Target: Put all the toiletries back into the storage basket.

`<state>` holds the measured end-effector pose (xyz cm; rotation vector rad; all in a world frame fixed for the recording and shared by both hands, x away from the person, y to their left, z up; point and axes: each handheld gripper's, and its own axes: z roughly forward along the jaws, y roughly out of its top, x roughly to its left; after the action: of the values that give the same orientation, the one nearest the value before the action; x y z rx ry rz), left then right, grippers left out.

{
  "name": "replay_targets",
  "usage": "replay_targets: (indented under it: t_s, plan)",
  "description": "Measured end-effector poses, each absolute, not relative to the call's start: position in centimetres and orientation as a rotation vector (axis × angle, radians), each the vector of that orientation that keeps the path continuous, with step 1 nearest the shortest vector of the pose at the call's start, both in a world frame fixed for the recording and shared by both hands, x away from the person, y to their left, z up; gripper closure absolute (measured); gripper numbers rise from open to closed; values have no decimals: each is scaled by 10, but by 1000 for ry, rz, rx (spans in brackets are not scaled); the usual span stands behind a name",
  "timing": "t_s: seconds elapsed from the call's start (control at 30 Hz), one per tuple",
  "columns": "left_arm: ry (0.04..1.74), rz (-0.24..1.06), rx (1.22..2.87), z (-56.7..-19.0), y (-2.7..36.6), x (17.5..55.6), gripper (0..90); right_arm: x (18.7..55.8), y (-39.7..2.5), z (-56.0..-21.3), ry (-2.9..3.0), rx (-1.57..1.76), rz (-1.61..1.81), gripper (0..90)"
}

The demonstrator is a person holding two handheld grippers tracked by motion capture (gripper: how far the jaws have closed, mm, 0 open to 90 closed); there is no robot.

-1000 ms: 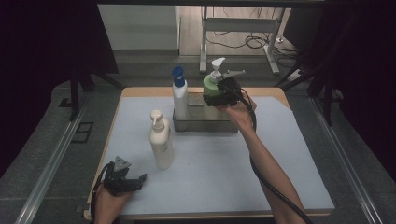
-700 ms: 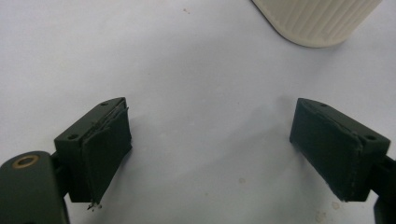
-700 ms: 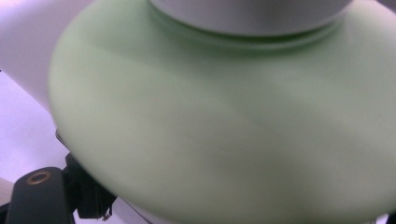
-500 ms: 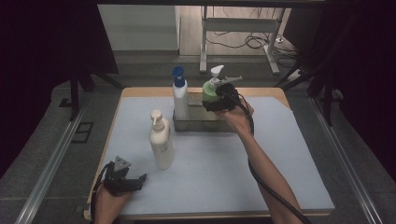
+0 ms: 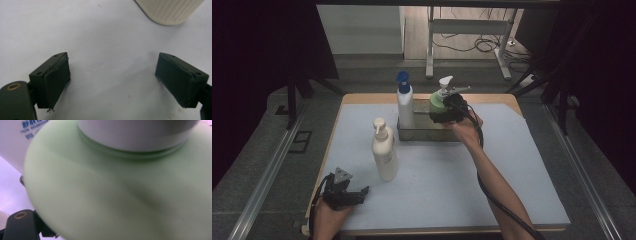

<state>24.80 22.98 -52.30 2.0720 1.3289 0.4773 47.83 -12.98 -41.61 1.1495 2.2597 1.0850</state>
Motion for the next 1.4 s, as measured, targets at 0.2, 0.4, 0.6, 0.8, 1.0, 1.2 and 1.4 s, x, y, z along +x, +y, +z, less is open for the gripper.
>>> replay_targets:
  t_s: [0.2, 0.4, 0.6, 0.8, 1.0, 1.2, 1.4]
  plan:
    - [1329, 478, 2073, -523, 230, 248, 121, 478, -130, -417, 2260, 1134, 1095, 116]
    - [1328, 478, 2073, -523, 230, 248, 121, 478, -130, -416, 2266, 1155, 1082, 111]
    - [1329, 479, 2073, -523, 230, 248, 121, 475, -132, -416, 2263, 1157, 1080, 112]
    - [1328, 478, 2074, -523, 230, 248, 121, 468, -138, -416, 2261, 1154, 1084, 115]
    - [1329, 478, 2074, -523, 230, 248, 121, 459, -145, -415, 2258, 1126, 1091, 145]
    - [1328, 477, 2074, -523, 230, 248, 121, 449, -156, -412, 2249, 1102, 1124, 217]
    - [1328, 477, 2075, -523, 230, 248, 121, 441, -170, -413, 2266, 1069, 1127, 355]
